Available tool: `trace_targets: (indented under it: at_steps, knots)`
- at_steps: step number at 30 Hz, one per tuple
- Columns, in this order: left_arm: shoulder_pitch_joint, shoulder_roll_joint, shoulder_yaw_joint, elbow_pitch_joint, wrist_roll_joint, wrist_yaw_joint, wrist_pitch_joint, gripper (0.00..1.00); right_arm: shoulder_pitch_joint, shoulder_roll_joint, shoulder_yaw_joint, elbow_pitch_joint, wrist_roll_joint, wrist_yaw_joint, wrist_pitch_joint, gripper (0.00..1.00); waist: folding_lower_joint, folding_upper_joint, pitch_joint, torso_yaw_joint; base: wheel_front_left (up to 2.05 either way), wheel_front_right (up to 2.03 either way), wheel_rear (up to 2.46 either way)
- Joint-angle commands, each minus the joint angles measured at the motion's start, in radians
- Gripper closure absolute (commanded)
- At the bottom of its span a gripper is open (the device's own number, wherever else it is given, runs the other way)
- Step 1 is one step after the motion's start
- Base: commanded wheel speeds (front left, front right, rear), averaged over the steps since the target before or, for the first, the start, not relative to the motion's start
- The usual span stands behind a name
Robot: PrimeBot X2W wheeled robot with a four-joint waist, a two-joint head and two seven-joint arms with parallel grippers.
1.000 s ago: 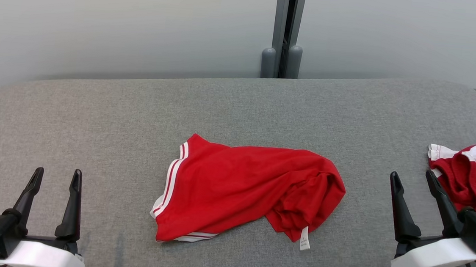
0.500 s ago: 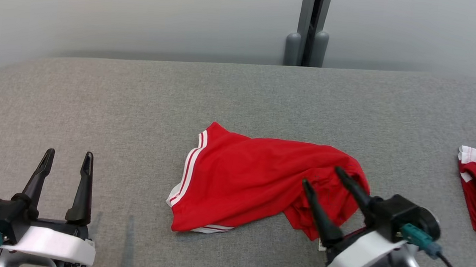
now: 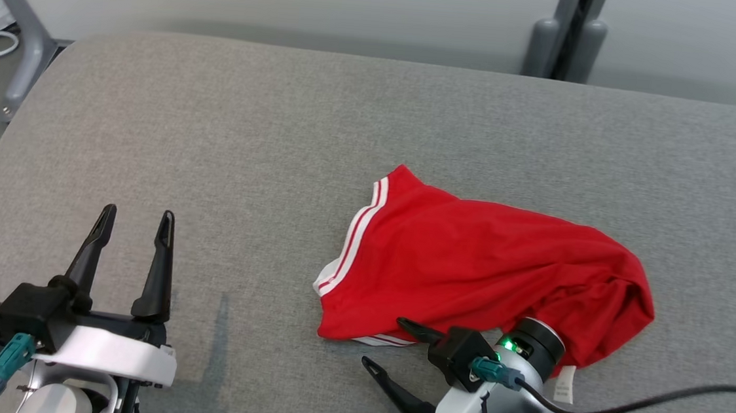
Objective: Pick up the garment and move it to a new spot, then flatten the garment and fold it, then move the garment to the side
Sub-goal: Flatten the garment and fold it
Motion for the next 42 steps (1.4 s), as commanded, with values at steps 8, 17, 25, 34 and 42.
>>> trace_targets:
  at_steps: [8, 17, 25, 34, 42]
  knots:
    - [-0.044, -0.018, -0.015, 0.04, -0.004, -0.012, -0.024, 0.0, -0.148, 0.016, 0.119, 0.191, 0.027, 0.0, -0.046, 0.0, 0.0, -0.0001, 0.031, 0.042, 0.0, 0.0, 0.0]
    - [-0.069, -0.018, -0.02, 0.06, 0.0, -0.017, -0.034, 0.0, -0.253, 0.064, 0.141, 0.27, 0.084, 0.0, -0.118, 1.0, 0.0, -0.0001, 0.039, 0.047, 0.0, 0.0, 0.0]
    - [-0.081, -0.016, -0.012, 0.073, 0.001, -0.019, -0.042, 0.0, -0.359, 0.121, 0.055, 0.195, 0.12, 0.0, -0.213, 1.0, 0.0, -0.0001, 0.036, 0.024, 0.0, 0.0, 0.0]
    - [-0.08, -0.01, -0.007, 0.071, 0.005, -0.021, -0.047, 0.0, -0.354, 0.148, -0.187, 0.094, 0.17, 0.0, -0.305, 1.0, 0.0, -0.0001, 0.035, -0.051, 0.0, 0.0, 0.0]
    - [-0.1, -0.003, -0.015, 0.074, 0.01, -0.025, -0.047, 0.0, -0.124, 0.12, -0.5, 0.057, 0.259, 0.0, -0.328, 1.0, 0.0, -0.0001, 0.05, -0.113, 0.0, 0.0, 0.0]
